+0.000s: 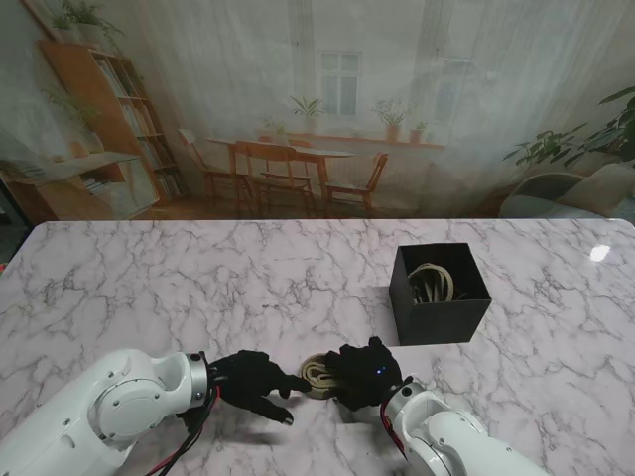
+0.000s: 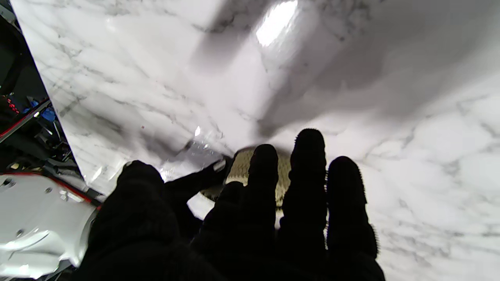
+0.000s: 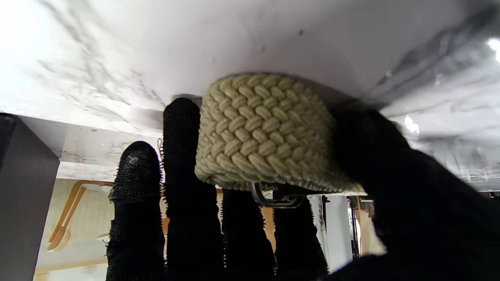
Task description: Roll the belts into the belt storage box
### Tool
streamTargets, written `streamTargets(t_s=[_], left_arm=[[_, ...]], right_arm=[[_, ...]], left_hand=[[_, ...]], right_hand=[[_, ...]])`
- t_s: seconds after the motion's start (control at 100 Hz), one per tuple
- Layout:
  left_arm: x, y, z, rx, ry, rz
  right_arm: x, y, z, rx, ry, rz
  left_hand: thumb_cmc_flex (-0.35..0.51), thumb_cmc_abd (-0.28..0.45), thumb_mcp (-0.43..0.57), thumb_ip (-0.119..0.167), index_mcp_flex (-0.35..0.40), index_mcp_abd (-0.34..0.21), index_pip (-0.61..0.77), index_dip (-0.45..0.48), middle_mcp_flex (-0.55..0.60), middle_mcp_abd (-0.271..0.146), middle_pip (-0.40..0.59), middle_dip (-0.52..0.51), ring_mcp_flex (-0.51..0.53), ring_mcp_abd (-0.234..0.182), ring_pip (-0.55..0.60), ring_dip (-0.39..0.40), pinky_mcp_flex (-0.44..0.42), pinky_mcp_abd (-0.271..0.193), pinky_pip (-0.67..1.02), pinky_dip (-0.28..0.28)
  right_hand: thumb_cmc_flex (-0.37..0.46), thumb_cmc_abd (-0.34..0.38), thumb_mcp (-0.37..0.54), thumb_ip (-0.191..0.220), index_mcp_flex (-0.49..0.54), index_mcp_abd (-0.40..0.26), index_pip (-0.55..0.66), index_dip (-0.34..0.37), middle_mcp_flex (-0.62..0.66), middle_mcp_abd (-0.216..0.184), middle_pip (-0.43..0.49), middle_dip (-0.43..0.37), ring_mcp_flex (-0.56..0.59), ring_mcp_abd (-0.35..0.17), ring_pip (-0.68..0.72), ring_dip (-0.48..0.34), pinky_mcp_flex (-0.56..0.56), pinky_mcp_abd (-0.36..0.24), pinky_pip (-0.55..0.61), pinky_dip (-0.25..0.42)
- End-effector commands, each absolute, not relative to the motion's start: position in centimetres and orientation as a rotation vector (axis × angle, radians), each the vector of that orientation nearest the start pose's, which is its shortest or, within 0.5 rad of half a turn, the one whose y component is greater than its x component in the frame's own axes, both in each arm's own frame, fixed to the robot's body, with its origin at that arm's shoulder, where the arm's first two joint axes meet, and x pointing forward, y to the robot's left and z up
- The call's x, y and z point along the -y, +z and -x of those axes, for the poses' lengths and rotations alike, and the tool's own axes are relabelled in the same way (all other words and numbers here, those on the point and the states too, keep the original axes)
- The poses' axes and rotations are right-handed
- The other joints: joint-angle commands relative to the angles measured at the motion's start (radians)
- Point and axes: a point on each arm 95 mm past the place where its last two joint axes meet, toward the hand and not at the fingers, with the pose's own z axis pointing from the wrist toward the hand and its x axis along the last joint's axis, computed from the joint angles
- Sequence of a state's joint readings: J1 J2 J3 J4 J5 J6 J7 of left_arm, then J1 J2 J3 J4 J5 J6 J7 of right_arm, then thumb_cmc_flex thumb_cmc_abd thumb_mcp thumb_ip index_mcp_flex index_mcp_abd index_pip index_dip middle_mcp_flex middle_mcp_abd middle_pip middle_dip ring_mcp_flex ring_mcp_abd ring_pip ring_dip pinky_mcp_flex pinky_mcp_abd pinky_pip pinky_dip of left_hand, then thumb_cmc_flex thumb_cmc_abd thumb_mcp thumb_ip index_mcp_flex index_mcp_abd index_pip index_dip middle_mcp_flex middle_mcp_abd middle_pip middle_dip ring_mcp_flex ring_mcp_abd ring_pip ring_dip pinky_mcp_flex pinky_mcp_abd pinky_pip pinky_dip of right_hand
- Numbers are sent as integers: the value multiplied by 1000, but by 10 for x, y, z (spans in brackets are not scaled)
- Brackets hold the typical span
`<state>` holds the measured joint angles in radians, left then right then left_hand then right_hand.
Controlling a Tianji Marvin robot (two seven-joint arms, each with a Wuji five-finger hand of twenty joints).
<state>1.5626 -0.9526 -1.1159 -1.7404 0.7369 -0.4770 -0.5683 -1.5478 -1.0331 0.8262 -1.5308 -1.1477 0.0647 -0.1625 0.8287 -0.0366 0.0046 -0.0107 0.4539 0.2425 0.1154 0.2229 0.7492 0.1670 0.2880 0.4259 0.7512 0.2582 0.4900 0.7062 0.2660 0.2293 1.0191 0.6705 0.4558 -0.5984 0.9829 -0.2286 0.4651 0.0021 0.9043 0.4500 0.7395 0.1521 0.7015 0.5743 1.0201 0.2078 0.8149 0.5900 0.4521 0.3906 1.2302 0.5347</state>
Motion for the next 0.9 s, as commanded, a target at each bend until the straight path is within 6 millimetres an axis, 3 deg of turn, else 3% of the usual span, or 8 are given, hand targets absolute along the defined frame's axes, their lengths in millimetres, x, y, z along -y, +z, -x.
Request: streamTargets(t_s=[0.0,0.18,0.4,0.89], left_arm=[[47,-326,-331,-2429,-1587,1001],[29,-304,-327,-2292,-1659,926],[-1,-289,-332,-2119,-1640,889],[-47,-296,-364,-1901,-1464,983]], right_arm=[[-72,-428,-317,-1871,1390,-991],[-72,-423,-318,-1802,1446,-975],[-70,-414,-318,-1754,1480,-936],[-62,-366,-311,-1613,1571,-882]], left_hand=[[1,41,-27,-2,-9,12,-12,-6,19,6,1,1,5,23,-11,1,7,7,25,25],[2,40,-27,-2,-4,8,-11,-3,23,3,2,2,9,21,-11,1,11,8,26,23],[1,37,-28,-2,2,6,-11,0,27,4,1,1,11,22,-13,0,11,8,26,21],[5,39,-27,-2,14,1,-8,7,30,5,-3,3,9,25,-14,1,10,13,23,18]], right_hand=[[133,-19,83,-5,62,-121,175,-15,183,-115,108,35,45,-155,-122,-34,23,-24,41,9],[195,-43,111,-21,174,-153,242,-45,329,-130,161,56,173,-170,-15,8,133,-109,90,0],[219,-69,134,-26,256,-175,263,-59,402,-117,182,61,243,-168,26,27,199,-111,123,-7],[238,-102,159,-27,313,-175,264,-68,445,-85,191,80,290,-152,80,62,265,-105,149,-25]])
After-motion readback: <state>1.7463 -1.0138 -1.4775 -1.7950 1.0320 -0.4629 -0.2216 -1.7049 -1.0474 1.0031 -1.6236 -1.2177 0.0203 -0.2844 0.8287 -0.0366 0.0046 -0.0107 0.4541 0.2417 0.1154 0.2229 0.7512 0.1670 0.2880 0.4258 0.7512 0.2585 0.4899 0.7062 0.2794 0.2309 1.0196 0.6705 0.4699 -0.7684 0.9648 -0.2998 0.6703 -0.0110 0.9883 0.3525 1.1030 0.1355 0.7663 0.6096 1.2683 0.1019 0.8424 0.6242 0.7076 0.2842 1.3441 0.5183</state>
